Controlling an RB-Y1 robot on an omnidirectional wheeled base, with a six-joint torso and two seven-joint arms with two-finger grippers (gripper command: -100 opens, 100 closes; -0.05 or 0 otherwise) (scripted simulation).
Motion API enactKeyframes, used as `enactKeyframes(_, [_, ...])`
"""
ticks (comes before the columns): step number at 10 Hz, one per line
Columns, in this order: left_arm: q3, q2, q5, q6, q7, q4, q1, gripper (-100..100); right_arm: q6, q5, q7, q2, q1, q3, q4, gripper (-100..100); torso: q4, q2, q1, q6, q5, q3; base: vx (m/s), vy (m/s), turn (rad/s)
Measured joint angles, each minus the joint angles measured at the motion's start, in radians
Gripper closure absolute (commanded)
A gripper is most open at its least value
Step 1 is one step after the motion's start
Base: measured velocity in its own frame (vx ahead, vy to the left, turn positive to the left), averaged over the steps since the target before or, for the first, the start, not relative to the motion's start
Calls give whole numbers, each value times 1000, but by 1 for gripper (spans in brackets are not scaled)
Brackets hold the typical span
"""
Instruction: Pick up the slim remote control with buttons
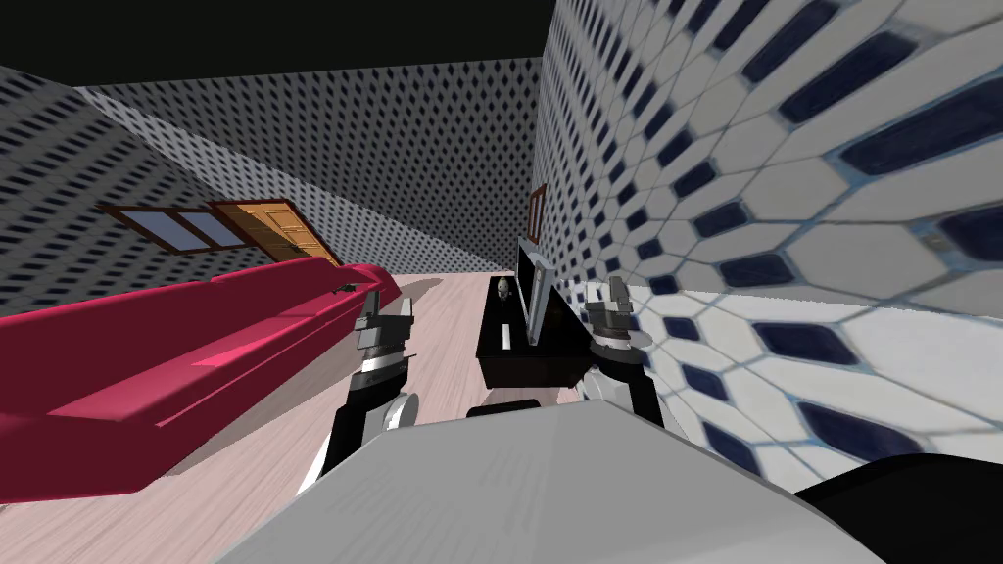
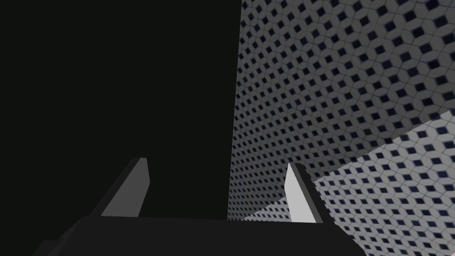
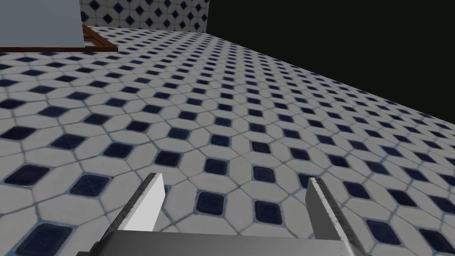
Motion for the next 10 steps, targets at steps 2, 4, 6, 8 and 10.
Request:
enactKeyframes(2, [0, 0, 0, 0, 0, 0, 0, 0, 23, -37, -16, -35, -8, 3, 35, -100, 0, 1, 5, 0, 1, 1, -27, 107, 92])
enactKeyframes(4, [0, 0, 0, 0, 0, 0, 0, 0, 65, -89, -44, -75, -7, 2, 62, -100, 0, 1, 8, 0, 2, 1, -13, 126, 113])
enactKeyframes(6, [0, 0, 0, 0, 0, 0, 0, 0, 102, -149, -79, -120, -14, 8, 126, -100, 0, 1, 10, 0, 2, 1, -8, 175, 118])
enactKeyframes(8, [0, 0, 0, 0, 0, 0, 0, 0, 169, -206, -109, -148, -21, 31, 180, -100, 0, -1, 12, 0, 3, 0, 24, 186, 126])
enactKeyframes(10, [0, 0, 0, 0, 0, 0, 0, 0, 207, -261, -155, -194, -29, 30, 251, -100, 0, -1, 9, 0, 2, -1, 30, 121, 55])
